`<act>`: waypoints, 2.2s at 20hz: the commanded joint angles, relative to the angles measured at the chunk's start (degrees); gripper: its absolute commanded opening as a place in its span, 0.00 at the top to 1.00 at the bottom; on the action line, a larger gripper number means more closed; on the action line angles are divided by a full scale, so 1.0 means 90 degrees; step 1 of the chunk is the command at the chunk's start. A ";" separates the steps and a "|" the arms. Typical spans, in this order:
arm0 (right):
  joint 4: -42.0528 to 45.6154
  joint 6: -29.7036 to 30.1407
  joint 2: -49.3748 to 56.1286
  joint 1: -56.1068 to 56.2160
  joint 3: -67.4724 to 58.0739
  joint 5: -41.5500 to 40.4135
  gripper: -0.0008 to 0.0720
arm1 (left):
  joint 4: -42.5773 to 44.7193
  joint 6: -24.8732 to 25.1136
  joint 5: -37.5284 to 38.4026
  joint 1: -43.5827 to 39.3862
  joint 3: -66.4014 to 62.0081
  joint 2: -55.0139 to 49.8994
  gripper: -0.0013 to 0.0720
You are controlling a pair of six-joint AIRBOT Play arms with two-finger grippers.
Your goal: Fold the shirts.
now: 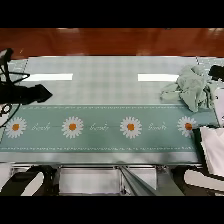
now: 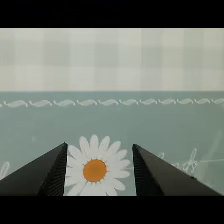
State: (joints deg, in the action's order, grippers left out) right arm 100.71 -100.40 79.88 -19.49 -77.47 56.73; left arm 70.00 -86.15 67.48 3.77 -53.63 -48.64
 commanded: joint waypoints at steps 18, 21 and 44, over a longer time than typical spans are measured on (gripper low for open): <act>-0.0860 0.1404 0.1678 -0.0639 -0.0131 0.0248 0.96 | -0.0634 -0.0338 -0.0580 0.0058 0.0867 0.0306 0.29; -0.1013 0.1294 0.0998 -0.0639 -0.0784 0.0194 0.96 | -0.0301 -0.0340 -0.1018 0.0061 0.0653 0.0379 0.29; -0.1171 0.1513 -0.1897 0.4495 -0.4250 0.1430 0.96 | 0.0653 0.0041 -0.1098 0.0066 0.0097 0.2246 0.29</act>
State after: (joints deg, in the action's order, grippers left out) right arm 90.15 -85.49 63.02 13.47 -116.16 66.02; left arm 75.83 -85.71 53.60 4.32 -52.73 -29.26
